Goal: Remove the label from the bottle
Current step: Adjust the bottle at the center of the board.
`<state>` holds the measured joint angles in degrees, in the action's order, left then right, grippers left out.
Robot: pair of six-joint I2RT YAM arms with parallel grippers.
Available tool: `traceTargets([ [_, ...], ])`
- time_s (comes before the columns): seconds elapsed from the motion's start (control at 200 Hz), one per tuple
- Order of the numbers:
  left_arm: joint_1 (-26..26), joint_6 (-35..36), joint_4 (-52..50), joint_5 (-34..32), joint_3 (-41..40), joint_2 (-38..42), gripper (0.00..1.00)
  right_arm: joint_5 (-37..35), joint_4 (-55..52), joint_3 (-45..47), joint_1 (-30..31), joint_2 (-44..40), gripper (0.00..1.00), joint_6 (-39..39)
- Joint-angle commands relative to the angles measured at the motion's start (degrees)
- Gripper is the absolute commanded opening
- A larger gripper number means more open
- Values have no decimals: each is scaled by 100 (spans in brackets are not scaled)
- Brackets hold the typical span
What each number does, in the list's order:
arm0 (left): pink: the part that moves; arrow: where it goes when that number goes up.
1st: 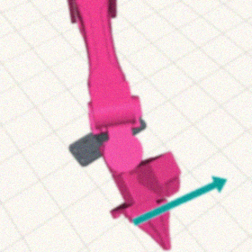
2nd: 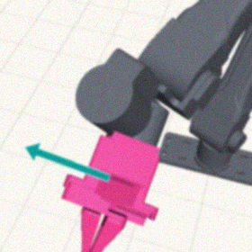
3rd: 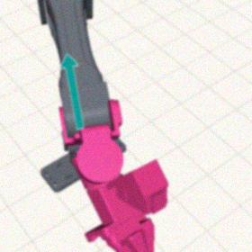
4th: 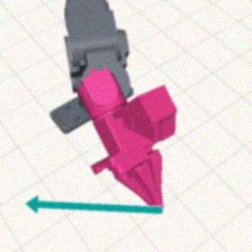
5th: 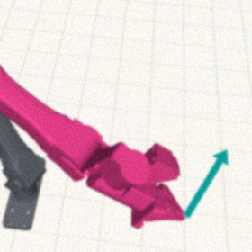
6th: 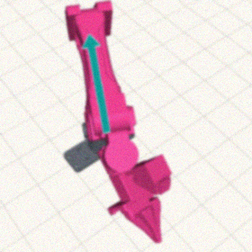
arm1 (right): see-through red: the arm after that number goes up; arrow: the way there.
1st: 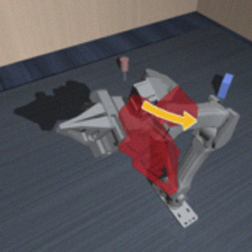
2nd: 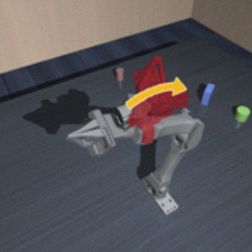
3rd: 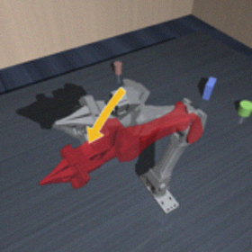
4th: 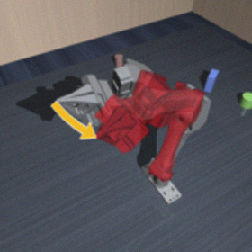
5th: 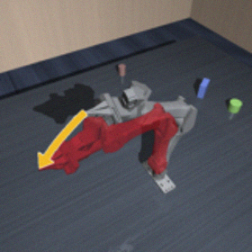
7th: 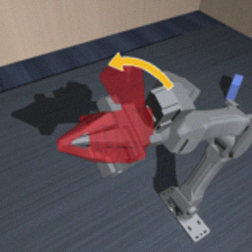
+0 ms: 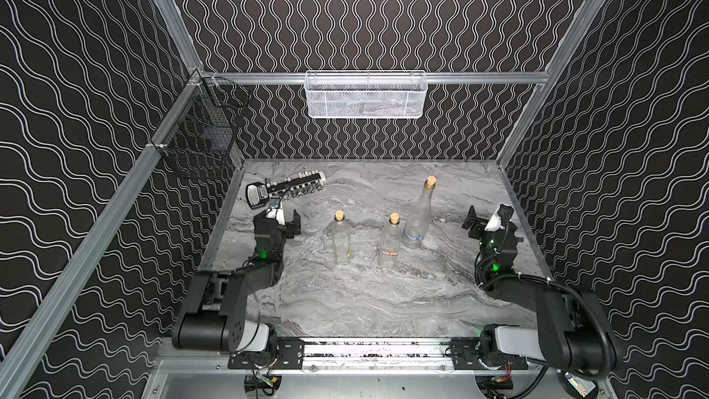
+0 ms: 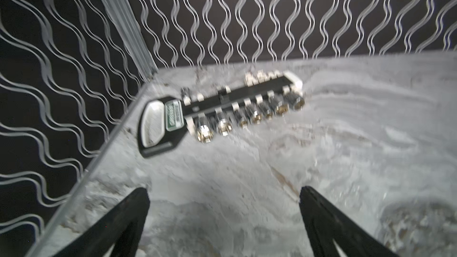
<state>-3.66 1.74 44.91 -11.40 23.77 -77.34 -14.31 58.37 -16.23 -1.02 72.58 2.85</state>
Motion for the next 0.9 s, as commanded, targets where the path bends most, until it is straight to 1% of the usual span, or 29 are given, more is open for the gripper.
traceTargets([
  [0.0,15,-138,-1106,-253,409,669,99,-176,-514,-14,2,-543,100,827],
  [0.07,15,-315,-1912,-388,877,1142,99,-626,-822,14,-6,-995,100,1777],
  [0.15,15,-670,-2625,-558,1351,1700,99,-784,-1119,45,-15,-1573,100,2541],
  [0.175,15,-922,-2825,-688,1491,1872,99,-780,-1177,57,-22,-1729,100,2706],
  [0.205,15,-1348,-3092,-1019,1669,2027,99,-709,-1207,73,-33,-1930,100,2854],
  [0.265,15,-2594,-4228,-1758,2127,2363,99,-690,-1465,22,-34,-2275,100,3377],
  [0.305,15,-3014,-4725,-1810,2350,2558,99,-592,-1728,-43,-38,-2508,100,3692],
  [0.33,15,-3026,-4821,-1634,2405,2680,99,-415,-1842,-89,-40,-2626,100,3801],
  [0.375,27,-2834,-4737,-1058,2409,2909,99,42,-1975,-198,-44,-2784,100,3788],
  [0.49,21,-2363,-4371,788,2335,3437,99,1226,-2479,-518,-39,-3166,100,3560],
  [0.526,16,-2232,-4236,1441,2346,3522,99,1514,-2633,-585,-43,-3270,100,3506],
  [0.611,15,-2050,-4100,3035,2561,3497,99,2199,-2718,-593,-39,-3572,100,3364],
  [0.686,15,-1944,-4144,4227,2852,3345,99,2893,-2607,-506,-39,-3826,100,3261],
  [0.736,-78,-1867,-4229,4637,3011,3272,99,3369,-2601,-481,-41,-3980,100,3120],
  [0.826,-421,-1571,-4458,4840,3209,3229,99,4054,-2890,-530,-31,-4215,100,2970],
  [0.896,-628,-1394,-4698,4992,3393,3138,99,4352,-3159,-579,-35,-4402,100,2880],
])
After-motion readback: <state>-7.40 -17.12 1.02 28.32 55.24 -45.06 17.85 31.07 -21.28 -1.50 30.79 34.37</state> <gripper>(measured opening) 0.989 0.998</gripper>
